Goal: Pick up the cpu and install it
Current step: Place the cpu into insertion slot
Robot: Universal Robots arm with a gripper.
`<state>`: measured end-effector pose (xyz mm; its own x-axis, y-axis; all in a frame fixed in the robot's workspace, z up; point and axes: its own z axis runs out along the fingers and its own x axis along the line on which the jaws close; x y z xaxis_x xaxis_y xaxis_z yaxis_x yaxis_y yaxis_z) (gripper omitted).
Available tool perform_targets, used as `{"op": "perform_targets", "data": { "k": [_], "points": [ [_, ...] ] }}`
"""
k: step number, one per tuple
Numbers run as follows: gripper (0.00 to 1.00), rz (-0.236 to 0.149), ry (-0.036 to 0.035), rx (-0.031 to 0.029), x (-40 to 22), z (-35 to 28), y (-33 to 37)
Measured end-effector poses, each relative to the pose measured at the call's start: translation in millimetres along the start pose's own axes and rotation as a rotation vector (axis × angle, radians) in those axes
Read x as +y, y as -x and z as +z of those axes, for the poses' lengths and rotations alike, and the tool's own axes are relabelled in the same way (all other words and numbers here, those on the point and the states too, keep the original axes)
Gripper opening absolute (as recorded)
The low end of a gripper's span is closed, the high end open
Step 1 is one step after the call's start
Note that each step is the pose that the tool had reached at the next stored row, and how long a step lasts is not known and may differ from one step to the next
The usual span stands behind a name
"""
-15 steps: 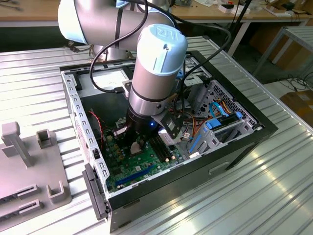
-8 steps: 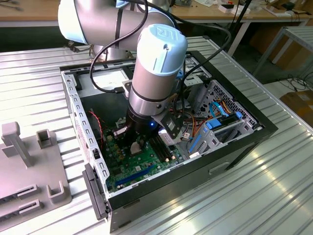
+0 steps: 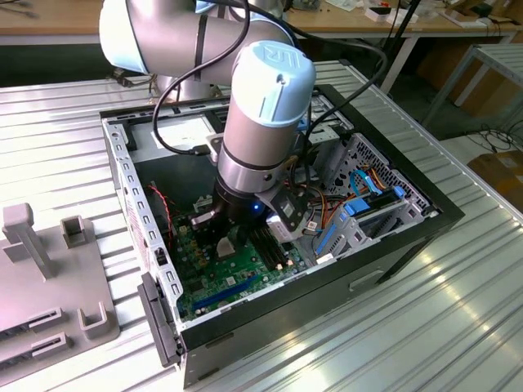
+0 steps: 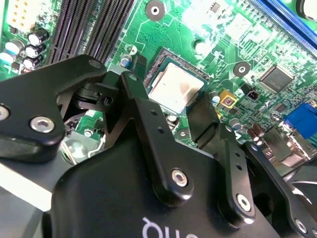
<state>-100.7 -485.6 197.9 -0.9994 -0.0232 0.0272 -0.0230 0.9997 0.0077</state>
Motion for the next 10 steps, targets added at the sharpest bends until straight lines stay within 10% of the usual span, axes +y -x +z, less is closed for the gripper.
{"op": "perform_targets", "data": {
  "k": [10],
  "points": [
    [0.6,0.005,0.0,0.0,0.0,1.5,1.2]
  ]
}}
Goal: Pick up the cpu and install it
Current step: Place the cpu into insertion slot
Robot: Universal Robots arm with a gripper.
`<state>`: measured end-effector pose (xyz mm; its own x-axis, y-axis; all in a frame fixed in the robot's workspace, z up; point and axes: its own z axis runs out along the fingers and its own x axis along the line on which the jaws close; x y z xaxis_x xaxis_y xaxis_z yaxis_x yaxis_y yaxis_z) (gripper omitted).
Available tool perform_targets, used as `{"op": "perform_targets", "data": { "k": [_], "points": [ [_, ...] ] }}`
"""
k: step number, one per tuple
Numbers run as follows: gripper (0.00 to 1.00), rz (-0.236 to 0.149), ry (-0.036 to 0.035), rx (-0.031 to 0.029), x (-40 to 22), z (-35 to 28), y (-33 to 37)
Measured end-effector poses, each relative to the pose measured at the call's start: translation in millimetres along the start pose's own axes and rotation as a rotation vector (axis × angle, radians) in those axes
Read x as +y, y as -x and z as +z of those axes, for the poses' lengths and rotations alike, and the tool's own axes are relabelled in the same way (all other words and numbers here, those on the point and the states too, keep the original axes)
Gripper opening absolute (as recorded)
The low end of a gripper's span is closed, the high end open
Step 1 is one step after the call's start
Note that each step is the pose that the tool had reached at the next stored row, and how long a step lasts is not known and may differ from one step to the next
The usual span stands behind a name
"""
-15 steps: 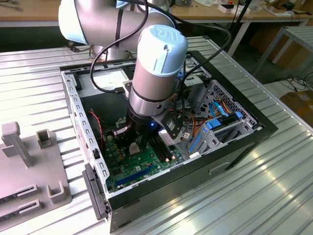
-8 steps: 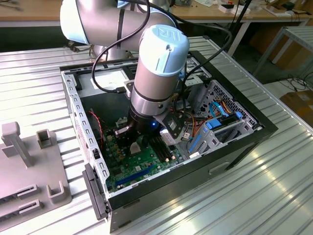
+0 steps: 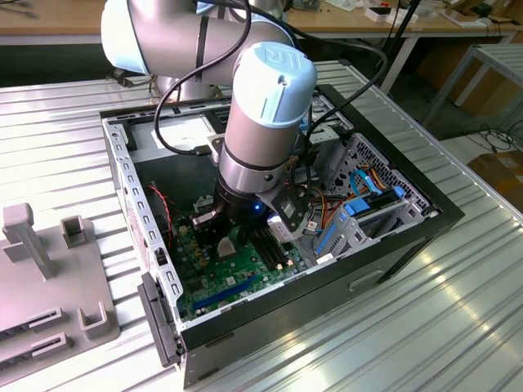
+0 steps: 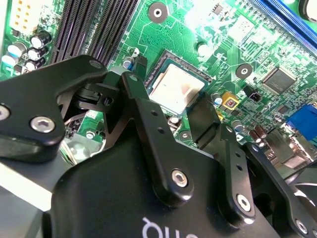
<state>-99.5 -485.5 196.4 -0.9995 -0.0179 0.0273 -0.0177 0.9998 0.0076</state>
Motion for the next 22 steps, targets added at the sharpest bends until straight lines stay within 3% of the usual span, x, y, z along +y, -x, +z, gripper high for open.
{"op": "perform_targets", "data": {
  "k": [22],
  "points": [
    [0.6,0.012,0.001,-0.0002,0.1,0.9,-1.7]
  ]
}}
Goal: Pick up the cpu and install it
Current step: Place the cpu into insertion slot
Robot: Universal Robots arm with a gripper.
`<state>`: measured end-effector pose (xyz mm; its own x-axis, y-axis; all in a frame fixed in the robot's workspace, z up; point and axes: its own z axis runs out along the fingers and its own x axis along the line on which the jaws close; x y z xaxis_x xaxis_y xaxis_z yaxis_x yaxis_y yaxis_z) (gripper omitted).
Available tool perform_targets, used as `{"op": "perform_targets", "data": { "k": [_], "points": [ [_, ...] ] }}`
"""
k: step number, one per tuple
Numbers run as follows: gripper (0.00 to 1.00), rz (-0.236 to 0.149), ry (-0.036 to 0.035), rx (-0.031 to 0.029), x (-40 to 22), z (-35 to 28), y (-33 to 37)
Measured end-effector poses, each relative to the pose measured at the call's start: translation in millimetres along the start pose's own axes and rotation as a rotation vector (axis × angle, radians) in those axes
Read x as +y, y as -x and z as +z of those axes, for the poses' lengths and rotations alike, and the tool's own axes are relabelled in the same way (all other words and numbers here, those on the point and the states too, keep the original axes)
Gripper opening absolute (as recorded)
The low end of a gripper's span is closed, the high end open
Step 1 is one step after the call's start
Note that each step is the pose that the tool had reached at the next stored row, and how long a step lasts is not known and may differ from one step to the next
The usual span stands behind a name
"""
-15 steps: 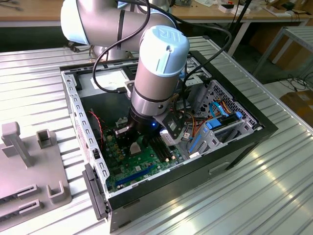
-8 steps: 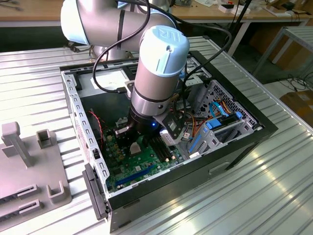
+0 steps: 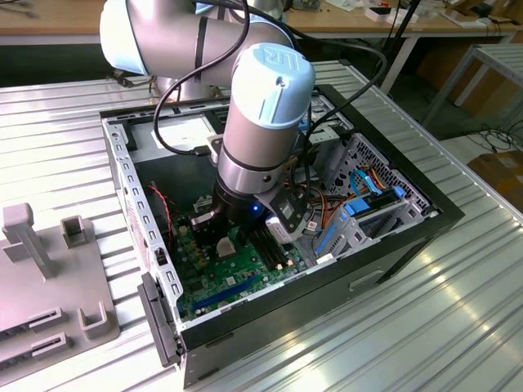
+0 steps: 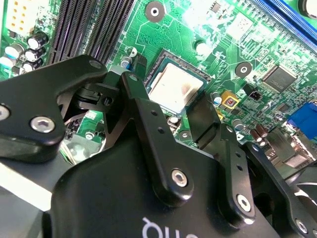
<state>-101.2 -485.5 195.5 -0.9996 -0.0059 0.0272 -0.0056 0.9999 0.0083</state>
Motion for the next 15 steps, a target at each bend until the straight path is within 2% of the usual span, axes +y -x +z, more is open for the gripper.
{"op": "perform_targets", "data": {
  "k": [15],
  "points": [
    [0.6,0.0,0.0004,0.0007,-0.1,-2.6,0.4]
  ]
}}
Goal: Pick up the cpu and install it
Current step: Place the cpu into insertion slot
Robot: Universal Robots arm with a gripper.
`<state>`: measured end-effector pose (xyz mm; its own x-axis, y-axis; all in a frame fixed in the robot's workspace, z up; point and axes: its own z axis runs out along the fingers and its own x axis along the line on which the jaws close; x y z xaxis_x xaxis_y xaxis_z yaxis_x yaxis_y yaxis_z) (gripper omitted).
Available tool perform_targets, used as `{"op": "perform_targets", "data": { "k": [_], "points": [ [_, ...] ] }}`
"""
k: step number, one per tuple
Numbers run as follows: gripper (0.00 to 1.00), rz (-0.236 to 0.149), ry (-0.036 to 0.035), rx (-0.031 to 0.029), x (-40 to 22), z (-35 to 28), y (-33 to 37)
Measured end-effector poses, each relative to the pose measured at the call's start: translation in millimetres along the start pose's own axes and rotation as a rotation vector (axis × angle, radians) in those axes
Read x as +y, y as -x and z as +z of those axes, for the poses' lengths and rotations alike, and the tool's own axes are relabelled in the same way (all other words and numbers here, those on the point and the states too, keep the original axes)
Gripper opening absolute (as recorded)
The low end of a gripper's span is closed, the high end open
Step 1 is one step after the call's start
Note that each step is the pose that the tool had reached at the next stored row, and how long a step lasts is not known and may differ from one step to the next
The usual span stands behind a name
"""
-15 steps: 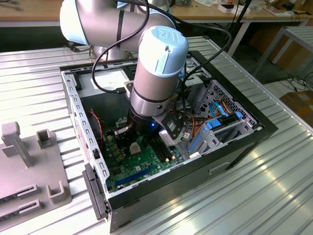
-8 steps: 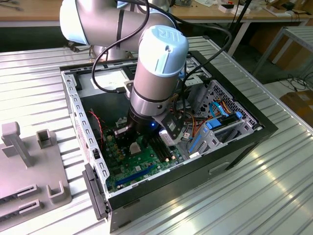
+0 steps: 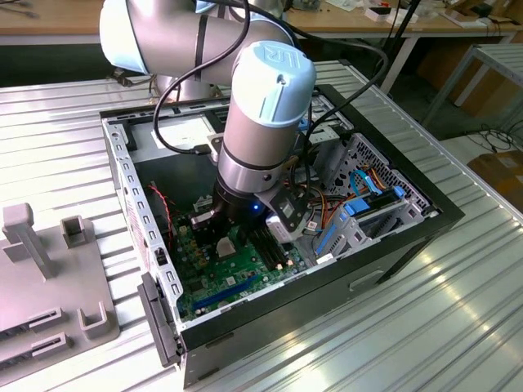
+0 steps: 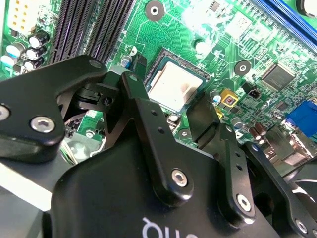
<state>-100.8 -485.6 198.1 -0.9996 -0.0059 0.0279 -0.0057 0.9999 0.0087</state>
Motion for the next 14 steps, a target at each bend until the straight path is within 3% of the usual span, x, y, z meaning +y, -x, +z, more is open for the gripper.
{"op": "perform_targets", "data": {
  "k": [14],
  "points": [
    [0.6,0.0,0.0019,-0.0001,0.1,0.0,2.1]
  ]
}}
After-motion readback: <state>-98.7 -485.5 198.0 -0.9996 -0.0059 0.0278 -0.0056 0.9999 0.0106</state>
